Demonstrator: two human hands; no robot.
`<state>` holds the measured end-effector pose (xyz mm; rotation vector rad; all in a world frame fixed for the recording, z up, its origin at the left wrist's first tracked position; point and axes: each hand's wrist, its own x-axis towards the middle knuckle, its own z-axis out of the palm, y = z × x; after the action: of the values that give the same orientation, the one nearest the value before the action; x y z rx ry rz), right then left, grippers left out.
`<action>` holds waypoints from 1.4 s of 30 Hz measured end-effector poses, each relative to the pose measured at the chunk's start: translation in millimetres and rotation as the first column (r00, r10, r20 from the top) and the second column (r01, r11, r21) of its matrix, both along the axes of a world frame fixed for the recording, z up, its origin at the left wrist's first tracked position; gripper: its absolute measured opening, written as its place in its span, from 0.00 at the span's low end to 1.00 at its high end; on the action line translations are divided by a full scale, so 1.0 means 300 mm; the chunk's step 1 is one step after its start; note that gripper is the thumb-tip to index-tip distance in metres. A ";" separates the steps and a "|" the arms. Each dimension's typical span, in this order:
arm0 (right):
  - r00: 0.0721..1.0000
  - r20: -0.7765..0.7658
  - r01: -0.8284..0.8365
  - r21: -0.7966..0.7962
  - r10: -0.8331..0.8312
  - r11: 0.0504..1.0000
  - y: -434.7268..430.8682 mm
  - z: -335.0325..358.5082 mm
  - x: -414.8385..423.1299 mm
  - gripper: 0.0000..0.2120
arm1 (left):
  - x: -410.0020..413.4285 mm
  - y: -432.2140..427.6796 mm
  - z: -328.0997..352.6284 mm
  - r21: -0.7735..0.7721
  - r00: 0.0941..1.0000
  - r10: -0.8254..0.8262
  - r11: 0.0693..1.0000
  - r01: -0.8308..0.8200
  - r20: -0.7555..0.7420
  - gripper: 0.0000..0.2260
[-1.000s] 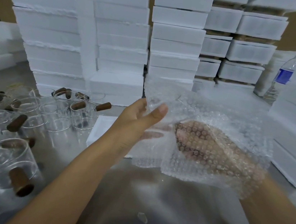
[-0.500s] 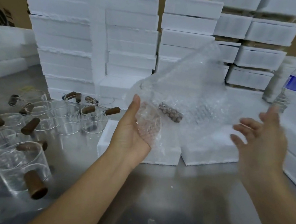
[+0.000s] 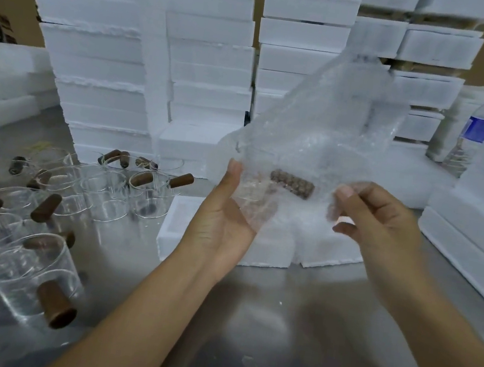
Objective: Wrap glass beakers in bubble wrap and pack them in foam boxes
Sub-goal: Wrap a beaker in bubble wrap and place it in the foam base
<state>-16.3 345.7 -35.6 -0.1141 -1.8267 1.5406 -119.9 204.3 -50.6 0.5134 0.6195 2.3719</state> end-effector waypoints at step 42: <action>0.998 0.063 0.013 -0.144 -0.004 0.990 0.008 -0.012 0.006 0.07 | 0.051 -0.015 0.007 -0.353 0.882 0.114 0.887 -0.297 -0.458 0.27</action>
<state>-14.4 348.0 -39.2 -0.2403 -1.7585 1.6791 -104.6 199.8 -48.5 0.8105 1.4105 2.2315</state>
